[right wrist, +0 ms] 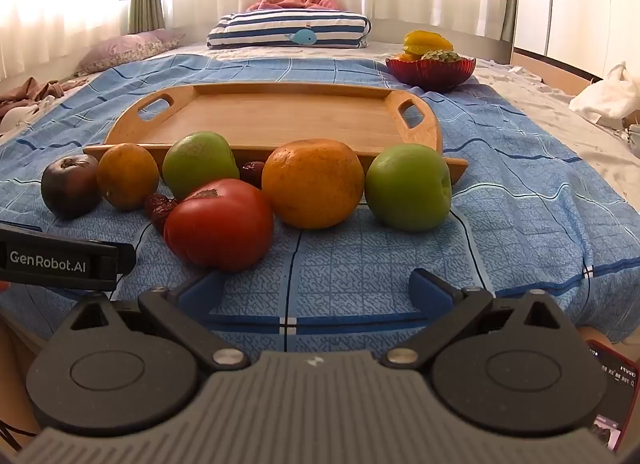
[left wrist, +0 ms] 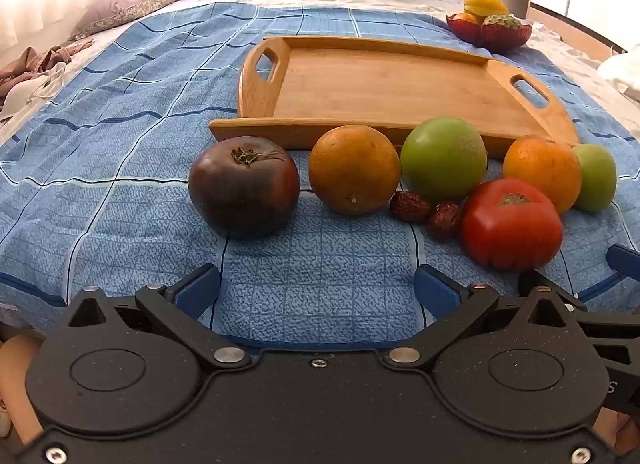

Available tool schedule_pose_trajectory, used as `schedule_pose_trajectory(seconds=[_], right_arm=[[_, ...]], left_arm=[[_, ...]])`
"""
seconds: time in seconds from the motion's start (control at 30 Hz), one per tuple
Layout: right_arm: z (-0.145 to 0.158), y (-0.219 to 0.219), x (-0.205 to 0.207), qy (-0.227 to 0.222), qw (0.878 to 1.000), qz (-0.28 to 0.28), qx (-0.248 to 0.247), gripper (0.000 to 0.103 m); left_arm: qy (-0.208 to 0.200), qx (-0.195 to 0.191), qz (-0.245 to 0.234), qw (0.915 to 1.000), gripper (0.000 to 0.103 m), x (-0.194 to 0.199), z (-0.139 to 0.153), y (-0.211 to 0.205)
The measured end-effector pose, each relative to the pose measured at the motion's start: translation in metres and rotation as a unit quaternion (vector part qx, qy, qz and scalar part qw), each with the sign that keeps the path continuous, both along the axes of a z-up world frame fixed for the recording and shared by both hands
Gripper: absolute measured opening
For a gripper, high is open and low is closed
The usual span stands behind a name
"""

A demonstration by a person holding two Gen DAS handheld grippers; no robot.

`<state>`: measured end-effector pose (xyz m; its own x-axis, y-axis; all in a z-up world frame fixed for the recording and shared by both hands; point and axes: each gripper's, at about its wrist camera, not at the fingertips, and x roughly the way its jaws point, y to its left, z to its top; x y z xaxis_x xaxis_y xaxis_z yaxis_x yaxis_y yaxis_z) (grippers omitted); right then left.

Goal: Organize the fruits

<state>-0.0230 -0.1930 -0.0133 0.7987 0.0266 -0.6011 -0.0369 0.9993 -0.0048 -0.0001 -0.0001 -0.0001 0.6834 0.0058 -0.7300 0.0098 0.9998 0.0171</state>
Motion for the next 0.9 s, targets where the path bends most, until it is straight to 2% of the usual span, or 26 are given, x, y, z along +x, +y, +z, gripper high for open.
schedule_pose_trajectory(seconds=[0.9], right_arm=[[0.0004, 0.0002, 0.0007, 0.002, 1.0, 0.001, -0.004, 0.103]], left_arm=[[0.002, 0.001, 0.0, 1.0, 0.103, -0.0002, 0.0001, -0.0002]])
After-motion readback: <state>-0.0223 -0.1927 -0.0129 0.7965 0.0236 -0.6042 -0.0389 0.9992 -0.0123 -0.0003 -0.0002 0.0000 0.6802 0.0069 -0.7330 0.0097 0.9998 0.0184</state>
